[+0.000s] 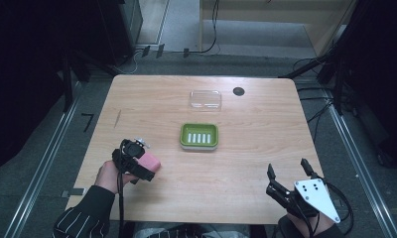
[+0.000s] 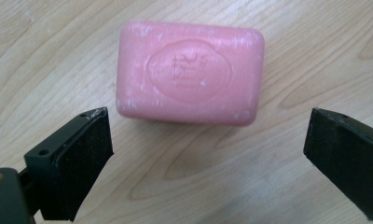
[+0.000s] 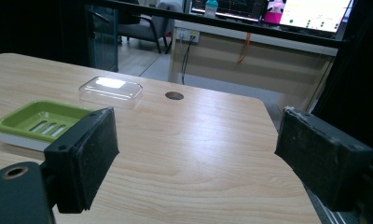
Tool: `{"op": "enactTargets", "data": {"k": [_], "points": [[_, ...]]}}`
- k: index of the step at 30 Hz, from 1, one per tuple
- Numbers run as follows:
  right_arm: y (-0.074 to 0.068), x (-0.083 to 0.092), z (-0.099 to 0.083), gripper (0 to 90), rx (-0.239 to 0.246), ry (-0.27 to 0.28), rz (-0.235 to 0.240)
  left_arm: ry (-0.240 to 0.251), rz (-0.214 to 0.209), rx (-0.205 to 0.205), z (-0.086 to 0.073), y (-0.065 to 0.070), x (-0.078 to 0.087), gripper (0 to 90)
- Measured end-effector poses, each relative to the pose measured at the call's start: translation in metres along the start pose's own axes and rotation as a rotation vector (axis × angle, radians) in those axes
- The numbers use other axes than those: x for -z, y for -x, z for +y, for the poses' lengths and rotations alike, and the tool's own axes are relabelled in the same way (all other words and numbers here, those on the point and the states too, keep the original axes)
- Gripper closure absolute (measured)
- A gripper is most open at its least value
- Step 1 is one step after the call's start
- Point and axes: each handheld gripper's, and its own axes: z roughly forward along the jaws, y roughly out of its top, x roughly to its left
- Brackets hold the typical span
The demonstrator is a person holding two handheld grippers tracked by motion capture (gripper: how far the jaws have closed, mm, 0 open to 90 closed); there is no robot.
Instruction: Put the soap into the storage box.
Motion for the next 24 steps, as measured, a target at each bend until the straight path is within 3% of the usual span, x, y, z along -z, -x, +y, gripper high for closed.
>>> {"op": "enactTargets", "data": {"k": [14,24], "points": [[0.000,0.000,0.000,12.7,-0.002,-0.002,-0.001,-0.060,0.003,-0.008,0.023,-0.004,-0.018,2.4],[0.000,0.000,0.000,12.7,-0.003,-0.002,-0.001,-0.099,0.021,0.005,0.029,-0.007,-0.030,3.5]]}}
